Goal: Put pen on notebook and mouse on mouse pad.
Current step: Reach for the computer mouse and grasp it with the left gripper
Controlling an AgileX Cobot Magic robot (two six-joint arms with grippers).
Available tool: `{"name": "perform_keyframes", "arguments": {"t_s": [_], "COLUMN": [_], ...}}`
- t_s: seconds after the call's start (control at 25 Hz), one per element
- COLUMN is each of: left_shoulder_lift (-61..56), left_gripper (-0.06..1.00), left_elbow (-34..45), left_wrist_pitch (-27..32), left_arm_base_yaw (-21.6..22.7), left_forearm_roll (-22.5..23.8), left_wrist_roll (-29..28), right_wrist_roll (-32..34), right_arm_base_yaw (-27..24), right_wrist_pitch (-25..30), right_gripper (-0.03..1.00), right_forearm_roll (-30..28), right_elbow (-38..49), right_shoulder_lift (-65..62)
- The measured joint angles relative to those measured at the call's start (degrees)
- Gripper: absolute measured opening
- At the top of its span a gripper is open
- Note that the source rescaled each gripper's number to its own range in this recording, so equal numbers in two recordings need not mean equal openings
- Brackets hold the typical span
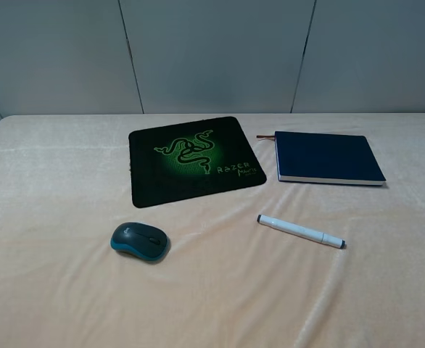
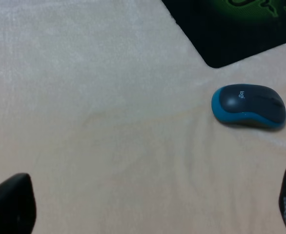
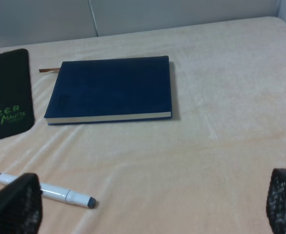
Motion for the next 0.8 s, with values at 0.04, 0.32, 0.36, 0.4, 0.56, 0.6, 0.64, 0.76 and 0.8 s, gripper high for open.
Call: {"name": "perform_keyframes", "arguments": {"t_s": [0.04, 0.32, 0.36, 0.4, 0.56, 0.6, 0.64, 0.76, 0.8], "left_shoulder_lift": [0.0, 0.0, 0.0, 0.0, 0.0, 0.0, 0.0, 0.0, 0.0], "left_gripper": [1.0, 1.0, 1.0, 1.0, 1.0, 1.0, 1.0, 1.0, 1.0], "left_elbow": [0.0, 0.04, 0.04, 0.04, 0.04, 0.04, 0.04, 0.04, 0.04], "left_wrist_pitch": [0.0, 0.0, 0.0, 0.0, 0.0, 0.0, 0.0, 0.0, 0.0], "left_arm_base_yaw": [0.0, 0.0, 0.0, 0.0, 0.0, 0.0, 0.0, 0.0, 0.0], "left_forearm_roll": [0.0, 0.0, 0.0, 0.0, 0.0, 0.0, 0.0, 0.0, 0.0], "left_wrist_roll": [0.0, 0.0, 0.0, 0.0, 0.0, 0.0, 0.0, 0.0, 0.0], "right_wrist_roll": [0.0, 0.0, 0.0, 0.0, 0.0, 0.0, 0.0, 0.0, 0.0], "right_arm_base_yaw": [0.0, 0.0, 0.0, 0.0, 0.0, 0.0, 0.0, 0.0, 0.0], "right_wrist_pitch": [0.0, 0.0, 0.0, 0.0, 0.0, 0.0, 0.0, 0.0, 0.0], "right_gripper": [1.0, 1.0, 1.0, 1.0, 1.0, 1.0, 1.0, 1.0, 1.0], "right_forearm_roll": [0.0, 0.0, 0.0, 0.0, 0.0, 0.0, 0.0, 0.0, 0.0], "right_elbow": [0.0, 0.0, 0.0, 0.0, 0.0, 0.0, 0.0, 0.0, 0.0], "right_shoulder_lift": [0.0, 0.0, 0.0, 0.0, 0.0, 0.0, 0.0, 0.0, 0.0]}}
